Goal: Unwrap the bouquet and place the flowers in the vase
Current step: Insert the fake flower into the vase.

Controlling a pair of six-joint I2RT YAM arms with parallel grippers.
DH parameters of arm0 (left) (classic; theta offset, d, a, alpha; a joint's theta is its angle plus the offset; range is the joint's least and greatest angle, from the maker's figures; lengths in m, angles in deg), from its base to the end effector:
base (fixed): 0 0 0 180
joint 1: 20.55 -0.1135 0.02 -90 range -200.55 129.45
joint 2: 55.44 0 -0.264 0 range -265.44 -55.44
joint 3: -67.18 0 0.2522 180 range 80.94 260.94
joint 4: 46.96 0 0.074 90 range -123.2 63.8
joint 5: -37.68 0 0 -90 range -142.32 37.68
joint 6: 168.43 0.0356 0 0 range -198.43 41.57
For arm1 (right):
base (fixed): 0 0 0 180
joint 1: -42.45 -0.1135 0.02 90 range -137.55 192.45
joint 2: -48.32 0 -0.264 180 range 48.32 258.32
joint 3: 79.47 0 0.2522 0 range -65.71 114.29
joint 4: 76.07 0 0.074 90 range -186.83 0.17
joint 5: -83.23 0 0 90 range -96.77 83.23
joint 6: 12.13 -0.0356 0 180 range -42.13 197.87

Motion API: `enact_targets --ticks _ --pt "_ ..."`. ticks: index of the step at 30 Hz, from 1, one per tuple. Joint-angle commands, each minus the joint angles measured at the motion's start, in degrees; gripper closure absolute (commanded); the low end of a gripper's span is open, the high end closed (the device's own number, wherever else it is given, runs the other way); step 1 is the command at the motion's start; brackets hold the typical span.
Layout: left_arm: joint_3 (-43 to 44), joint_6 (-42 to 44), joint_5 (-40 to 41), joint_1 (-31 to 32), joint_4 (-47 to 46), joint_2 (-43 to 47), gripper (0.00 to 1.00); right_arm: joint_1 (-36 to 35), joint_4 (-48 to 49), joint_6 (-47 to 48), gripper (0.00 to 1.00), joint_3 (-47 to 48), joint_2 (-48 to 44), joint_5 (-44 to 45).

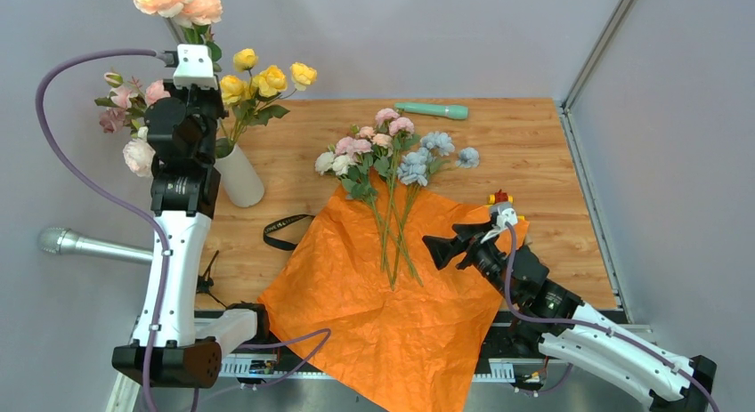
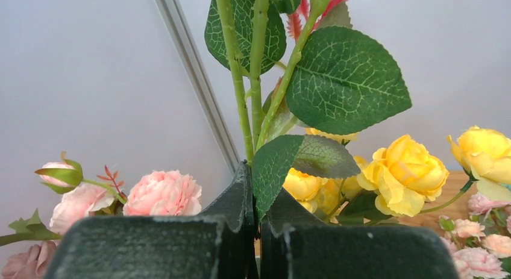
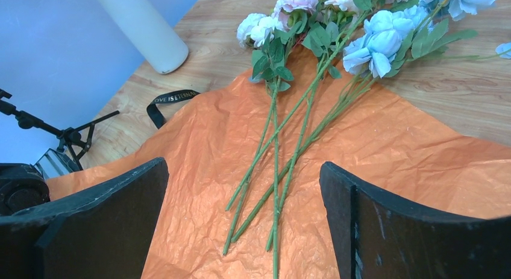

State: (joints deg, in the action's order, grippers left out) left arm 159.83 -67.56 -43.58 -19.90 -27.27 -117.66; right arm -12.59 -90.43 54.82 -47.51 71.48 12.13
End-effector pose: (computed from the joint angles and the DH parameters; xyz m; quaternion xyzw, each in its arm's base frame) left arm 0.2217 0.0029 0.4952 0.0054 0.6387 0.1168 0.7606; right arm 0.0861 0.1030 0.2455 -0.0952 0.7326 0.3231 0.5914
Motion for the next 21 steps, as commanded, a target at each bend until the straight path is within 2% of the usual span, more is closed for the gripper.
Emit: enact_targets --ticks 1,16,21 --pt "-2.6 2.2 1.2 -0.4 -6.8 0.9 1.0 0.3 2.3 -0.7 0.02 -0.3 0.0 -1.0" --pt "-11.0 4.1 2.2 -0.4 -12.6 -0.1 1.0 0.3 4.2 -1.7 0.02 -1.7 0.2 -2.4" --pt "-16.9 3.4 2.1 -0.4 -14.2 1.4 1.0 0.3 4.2 -1.9 0.02 -1.8 0.2 -2.8"
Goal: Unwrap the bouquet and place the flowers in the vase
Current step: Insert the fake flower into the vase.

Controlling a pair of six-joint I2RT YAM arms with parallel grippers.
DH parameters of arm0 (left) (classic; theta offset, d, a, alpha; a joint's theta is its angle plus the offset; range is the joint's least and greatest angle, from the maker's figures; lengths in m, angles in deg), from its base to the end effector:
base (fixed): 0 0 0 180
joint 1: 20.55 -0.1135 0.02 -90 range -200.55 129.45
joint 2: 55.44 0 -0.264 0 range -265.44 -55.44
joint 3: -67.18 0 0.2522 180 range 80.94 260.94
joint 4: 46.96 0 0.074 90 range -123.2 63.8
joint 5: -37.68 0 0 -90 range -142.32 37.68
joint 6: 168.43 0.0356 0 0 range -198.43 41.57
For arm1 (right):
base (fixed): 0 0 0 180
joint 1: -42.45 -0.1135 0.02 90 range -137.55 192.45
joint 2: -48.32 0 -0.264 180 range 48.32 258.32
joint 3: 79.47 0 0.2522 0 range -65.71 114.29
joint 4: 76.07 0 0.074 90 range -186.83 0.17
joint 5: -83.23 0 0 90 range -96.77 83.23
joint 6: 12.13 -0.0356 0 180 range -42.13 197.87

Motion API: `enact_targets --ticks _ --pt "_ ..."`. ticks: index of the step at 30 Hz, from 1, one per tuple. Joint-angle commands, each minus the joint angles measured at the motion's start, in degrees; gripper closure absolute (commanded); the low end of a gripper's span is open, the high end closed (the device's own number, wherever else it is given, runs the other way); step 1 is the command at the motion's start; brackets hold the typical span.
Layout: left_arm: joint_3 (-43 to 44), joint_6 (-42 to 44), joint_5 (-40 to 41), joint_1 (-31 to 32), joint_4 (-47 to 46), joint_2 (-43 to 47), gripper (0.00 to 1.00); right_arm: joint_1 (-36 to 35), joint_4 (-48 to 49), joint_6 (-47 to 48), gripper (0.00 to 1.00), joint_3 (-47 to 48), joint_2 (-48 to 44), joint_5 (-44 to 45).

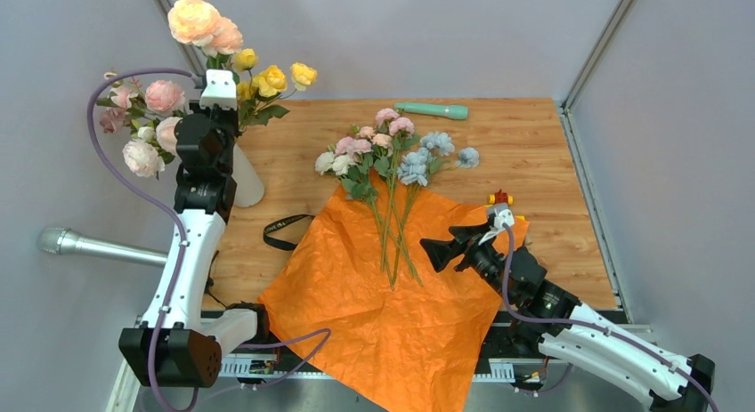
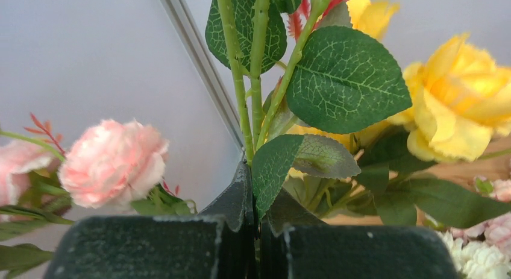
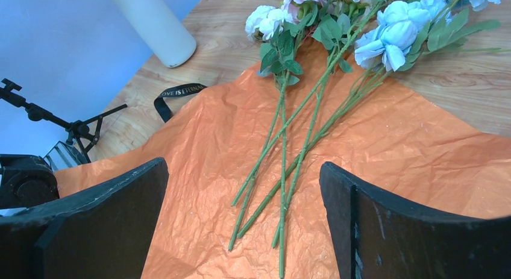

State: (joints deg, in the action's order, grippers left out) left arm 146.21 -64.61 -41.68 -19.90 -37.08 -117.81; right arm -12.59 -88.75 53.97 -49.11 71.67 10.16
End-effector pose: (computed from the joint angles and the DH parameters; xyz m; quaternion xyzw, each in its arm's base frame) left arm 0.2475 0.0038 0.4326 0.0145 0.6647 0.1465 0.7325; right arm 0.0861 0.1051 0.2382 -0.1016 0.7328 0.3378 0.5819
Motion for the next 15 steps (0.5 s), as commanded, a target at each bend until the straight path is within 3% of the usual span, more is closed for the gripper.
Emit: enact_targets --ticks 1,15 --pt "-4.7 0.5 0.1 -0.4 -4.8 1.9 1.0 0.2 2.5 -1.0 0.02 -0.2 0.1 -0.8" --pt "-12.4 -0.7 2.5 -0.4 -5.5 0.9 1.0 0.3 3.0 -2.3 0.02 -1.5 -0.7 -1.4"
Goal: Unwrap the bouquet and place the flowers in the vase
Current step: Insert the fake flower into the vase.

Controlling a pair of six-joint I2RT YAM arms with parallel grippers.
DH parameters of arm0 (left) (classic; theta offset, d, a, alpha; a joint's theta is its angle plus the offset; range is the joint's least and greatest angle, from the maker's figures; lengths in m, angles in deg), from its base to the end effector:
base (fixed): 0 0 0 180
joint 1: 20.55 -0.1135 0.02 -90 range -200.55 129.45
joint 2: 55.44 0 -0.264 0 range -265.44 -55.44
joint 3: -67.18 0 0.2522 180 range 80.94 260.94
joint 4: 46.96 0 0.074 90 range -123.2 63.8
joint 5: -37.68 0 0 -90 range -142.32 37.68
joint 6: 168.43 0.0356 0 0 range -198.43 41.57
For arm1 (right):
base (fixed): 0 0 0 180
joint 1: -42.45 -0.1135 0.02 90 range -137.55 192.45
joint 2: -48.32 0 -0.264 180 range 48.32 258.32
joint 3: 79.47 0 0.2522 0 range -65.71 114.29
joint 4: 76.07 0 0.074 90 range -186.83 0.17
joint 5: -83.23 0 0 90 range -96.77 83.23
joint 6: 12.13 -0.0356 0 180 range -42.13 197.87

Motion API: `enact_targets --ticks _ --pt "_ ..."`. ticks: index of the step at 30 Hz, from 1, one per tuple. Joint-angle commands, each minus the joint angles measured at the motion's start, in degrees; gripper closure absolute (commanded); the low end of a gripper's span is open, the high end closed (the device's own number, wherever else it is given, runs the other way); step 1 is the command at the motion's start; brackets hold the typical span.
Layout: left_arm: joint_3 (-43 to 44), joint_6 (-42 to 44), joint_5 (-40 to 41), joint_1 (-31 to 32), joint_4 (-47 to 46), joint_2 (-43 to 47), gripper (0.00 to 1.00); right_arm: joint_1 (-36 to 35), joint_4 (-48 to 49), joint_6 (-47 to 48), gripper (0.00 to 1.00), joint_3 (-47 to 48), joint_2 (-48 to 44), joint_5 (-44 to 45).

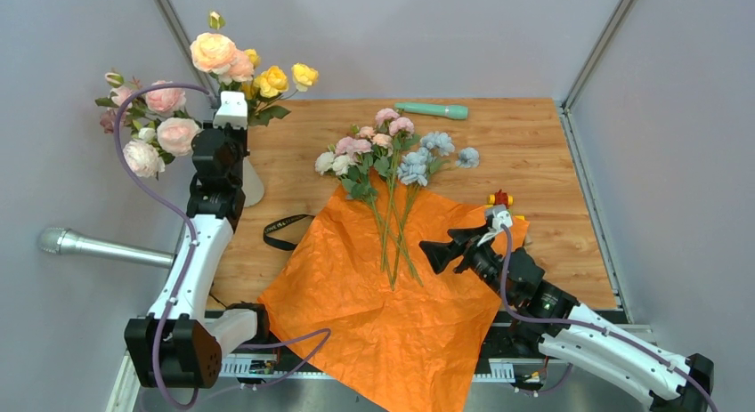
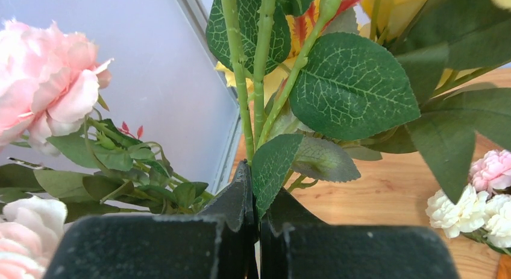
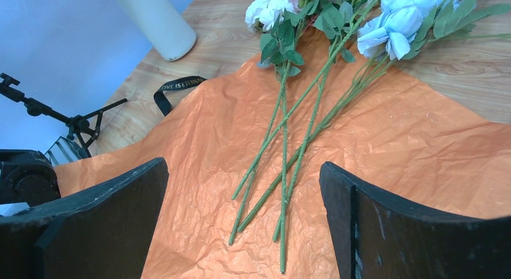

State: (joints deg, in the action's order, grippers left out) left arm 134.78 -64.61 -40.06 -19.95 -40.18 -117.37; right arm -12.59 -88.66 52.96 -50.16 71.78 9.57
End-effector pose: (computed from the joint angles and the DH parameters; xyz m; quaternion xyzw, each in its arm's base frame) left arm 0.2556 0.0049 0.3693 0.0149 0.7136 0.1559 0.6828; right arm 0.0862 0.1058 0.2316 -0.1011 0.7390 0.3411 0.5722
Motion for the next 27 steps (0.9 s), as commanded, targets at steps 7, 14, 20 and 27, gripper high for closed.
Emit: enact_targets --ticks 7,14,20,27 --pt "-1.2 -0.8 1.4 -0.3 -1.4 -1.6 0.93 0.2 2.6 -1.4 0.02 -0.6 -1.8 -0.8" --pt "-1.9 -1.5 2.1 -0.3 -1.0 -2.9 0.9 0.2 2.8 -1.9 0.02 -0.9 -1.7 -0.8" --pt "-2.1 -1.6 2.1 -0.3 -0.7 -2.9 0.81 0.2 2.8 -2.2 0.02 -1.0 -1.8 -0.9" --pt "-2.4 -2.0 2.2 -0.3 -0.5 -1.9 0.76 0.3 2.8 -2.3 0.02 -1.0 -2.0 -1.0"
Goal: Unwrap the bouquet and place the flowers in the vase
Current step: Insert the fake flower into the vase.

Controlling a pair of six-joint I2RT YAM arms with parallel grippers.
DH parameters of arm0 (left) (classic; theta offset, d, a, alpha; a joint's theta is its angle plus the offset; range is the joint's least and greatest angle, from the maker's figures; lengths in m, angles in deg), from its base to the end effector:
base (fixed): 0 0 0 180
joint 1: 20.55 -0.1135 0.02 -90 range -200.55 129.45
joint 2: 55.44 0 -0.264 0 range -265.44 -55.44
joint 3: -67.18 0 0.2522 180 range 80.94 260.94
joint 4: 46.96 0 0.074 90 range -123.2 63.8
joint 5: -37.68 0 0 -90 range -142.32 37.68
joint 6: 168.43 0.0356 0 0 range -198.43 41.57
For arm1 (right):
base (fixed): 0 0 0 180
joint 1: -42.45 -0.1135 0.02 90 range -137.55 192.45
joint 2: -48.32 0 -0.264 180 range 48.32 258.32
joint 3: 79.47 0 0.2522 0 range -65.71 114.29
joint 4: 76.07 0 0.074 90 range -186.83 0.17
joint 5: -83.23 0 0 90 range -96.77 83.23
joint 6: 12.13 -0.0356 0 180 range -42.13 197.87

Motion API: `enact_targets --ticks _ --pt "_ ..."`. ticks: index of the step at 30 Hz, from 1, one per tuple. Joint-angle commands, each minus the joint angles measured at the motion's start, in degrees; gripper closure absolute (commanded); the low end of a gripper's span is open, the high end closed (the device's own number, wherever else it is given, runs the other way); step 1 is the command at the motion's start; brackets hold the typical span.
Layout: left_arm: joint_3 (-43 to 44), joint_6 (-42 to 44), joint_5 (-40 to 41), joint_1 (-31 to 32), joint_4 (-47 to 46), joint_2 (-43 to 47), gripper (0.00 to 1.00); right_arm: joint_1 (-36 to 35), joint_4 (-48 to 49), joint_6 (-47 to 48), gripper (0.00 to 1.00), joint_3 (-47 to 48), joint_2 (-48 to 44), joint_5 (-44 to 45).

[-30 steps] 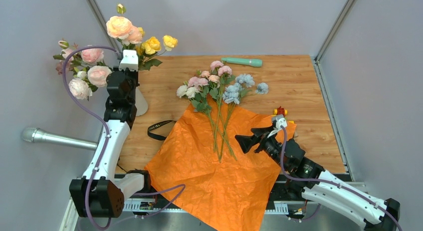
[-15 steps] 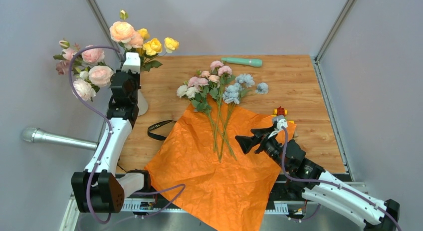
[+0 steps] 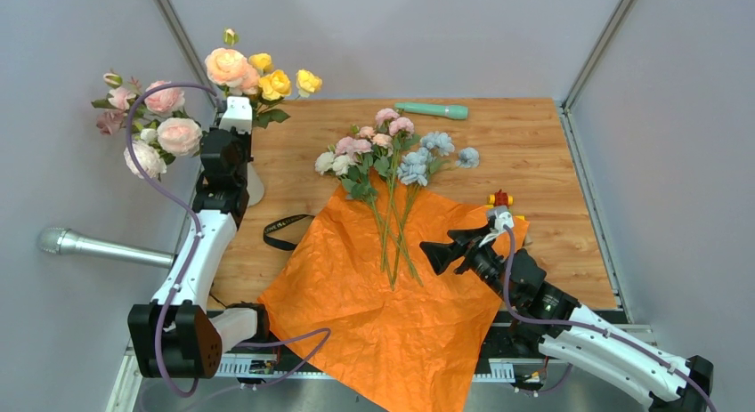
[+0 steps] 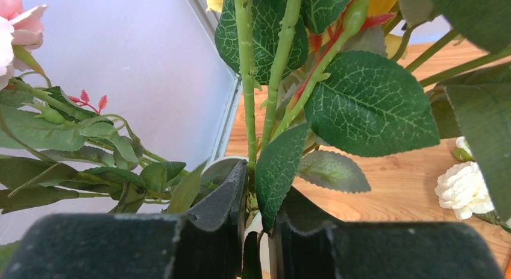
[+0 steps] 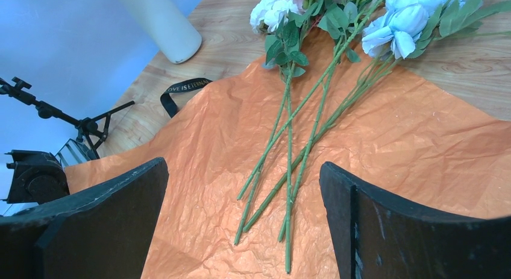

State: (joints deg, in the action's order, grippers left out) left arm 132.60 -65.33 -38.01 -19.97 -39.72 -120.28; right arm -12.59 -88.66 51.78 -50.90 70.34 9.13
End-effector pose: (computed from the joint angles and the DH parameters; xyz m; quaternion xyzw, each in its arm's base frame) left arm 0.2678 0.0061 0.3424 0.0061 0.7458 0.1644 0.6456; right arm 0.0845 0.1038 0.2299 -0.0945 0.7360 0.3527 0.5701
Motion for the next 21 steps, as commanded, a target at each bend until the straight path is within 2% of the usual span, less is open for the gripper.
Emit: enact_targets --ticks 1,4,10,15,21 --pt "-0.3 -1.4 0.4 -0.3 -0.9 1.3 0.74 0.2 2.8 -1.1 0.02 -0.3 -0.6 -0.6" --pt "-0.6 -1.5 0.5 -0.3 -0.9 1.9 0.71 0.3 2.8 -1.2 0.02 -0.3 -0.6 -0.6" --pt "-1.1 -1.9 0.3 -0.3 -0.7 3.8 0.54 0.3 2.8 -1.4 0.02 -0.2 -0.6 -0.9" --pt "-1.5 -2.8 -0.9 -0.3 -0.1 5.7 0.46 0.2 2.8 -1.5 0.02 -0.2 -0.6 -1.1" --pt "-1.5 -4.8 -3.3 -0.3 1.7 8.6 0.29 0.2 2.8 -1.5 0.02 0.0 -0.5 -1.2"
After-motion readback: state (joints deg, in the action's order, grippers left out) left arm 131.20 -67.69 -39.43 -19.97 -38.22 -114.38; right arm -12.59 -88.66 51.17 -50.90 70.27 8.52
